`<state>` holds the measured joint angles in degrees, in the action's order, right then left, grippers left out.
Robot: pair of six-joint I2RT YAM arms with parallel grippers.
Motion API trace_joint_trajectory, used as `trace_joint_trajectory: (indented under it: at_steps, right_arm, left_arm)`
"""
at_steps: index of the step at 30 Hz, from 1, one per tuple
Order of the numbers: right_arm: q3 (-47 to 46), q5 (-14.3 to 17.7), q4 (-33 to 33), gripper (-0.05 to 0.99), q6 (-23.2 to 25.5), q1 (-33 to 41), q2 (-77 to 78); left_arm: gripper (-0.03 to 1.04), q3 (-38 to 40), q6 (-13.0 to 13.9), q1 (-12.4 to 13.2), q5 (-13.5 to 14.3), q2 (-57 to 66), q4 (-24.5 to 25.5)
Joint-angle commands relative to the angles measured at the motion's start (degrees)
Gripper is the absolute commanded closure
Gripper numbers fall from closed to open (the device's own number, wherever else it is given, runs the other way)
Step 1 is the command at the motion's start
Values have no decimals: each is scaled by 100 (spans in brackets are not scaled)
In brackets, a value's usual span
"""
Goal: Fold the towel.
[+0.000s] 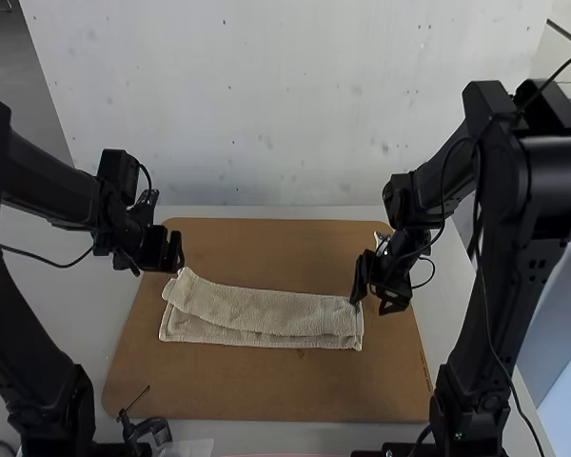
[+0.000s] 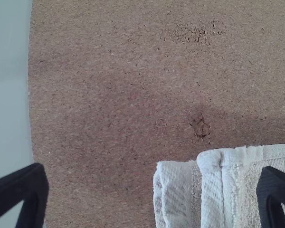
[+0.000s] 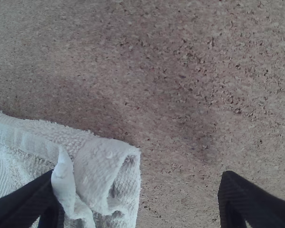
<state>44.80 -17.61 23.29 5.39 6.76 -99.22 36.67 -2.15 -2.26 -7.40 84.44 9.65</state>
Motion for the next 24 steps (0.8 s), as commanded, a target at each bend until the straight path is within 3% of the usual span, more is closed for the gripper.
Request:
trace_joint_trajectory:
  at_steps: [1, 4, 6, 10, 24]
  right_arm:
    - [161, -366, 27, 28, -29, -105, -106]
    - [196, -595, 18, 29, -29, -140, -194]
    - [196, -823, -17, 36, -29, -184, -203]
    - [223, -1131, -9, 37, -11, -246, -317]
    - [275, -1395, 88, 38, -73, -307, -774]
  left_arm:
    - [3, 183, 66, 59, 10, -148, 2]
    - [3, 183, 66, 77, 10, -148, 2]
    - [3, 183, 66, 77, 10, -148, 2]
    - [3, 183, 66, 68, 10, -148, 2]
    - [3, 183, 57, 305, 19, -534, 37]
